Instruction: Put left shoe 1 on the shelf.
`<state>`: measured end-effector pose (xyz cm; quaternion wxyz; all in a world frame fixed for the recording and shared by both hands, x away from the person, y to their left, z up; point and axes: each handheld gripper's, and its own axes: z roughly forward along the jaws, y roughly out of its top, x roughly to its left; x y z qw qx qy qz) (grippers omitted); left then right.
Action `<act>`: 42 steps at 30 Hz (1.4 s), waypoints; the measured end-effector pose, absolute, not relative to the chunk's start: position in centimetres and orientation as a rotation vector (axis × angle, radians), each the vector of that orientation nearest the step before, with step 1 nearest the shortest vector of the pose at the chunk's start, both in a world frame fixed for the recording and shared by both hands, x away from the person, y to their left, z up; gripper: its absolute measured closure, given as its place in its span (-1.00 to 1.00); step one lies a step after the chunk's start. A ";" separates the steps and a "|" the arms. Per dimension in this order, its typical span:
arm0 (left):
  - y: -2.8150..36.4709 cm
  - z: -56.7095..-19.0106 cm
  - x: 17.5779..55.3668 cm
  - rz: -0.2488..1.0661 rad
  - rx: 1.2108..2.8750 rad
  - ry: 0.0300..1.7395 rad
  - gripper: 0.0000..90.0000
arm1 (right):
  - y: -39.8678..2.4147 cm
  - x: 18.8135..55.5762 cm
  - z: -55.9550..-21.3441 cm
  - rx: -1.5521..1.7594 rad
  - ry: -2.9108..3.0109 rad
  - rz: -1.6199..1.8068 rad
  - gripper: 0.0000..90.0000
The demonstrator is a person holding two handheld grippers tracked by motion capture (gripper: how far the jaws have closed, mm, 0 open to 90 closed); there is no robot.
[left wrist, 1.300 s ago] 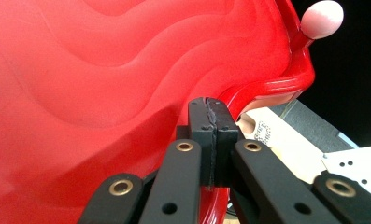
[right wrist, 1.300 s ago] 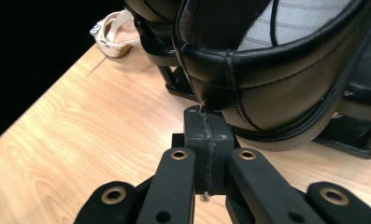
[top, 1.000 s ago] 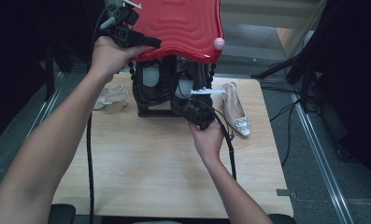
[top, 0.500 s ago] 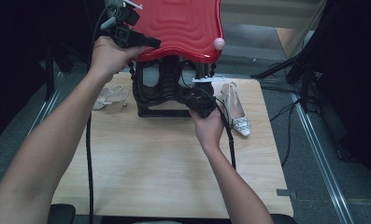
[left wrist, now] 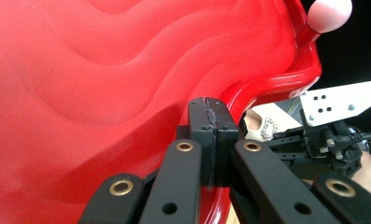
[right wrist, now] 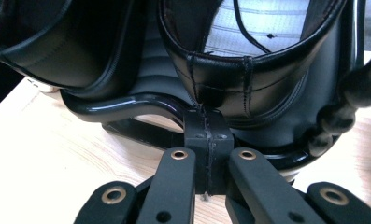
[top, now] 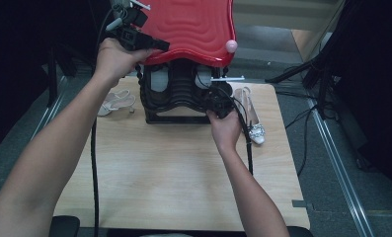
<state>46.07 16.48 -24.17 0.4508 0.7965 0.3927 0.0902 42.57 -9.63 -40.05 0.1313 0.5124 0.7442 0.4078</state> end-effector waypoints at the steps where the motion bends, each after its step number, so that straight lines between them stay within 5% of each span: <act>1: 16.5 -24.2 46.1 0.223 1.968 0.970 1.00 | -9.7 42.6 -40.2 1.485 2.163 1.196 1.00; 21: 17.1 -24.1 46.3 0.196 1.960 0.972 1.00 | -12.1 37.0 -41.4 1.399 2.259 1.354 0.96; 33: 17.9 -23.3 43.7 0.144 1.942 0.962 0.47 | -13.8 35.2 -44.2 1.390 2.329 1.305 0.90; 42: 18.6 -24.9 40.8 0.155 1.956 0.926 0.27 | -14.7 34.7 -45.3 1.407 2.330 1.289 0.91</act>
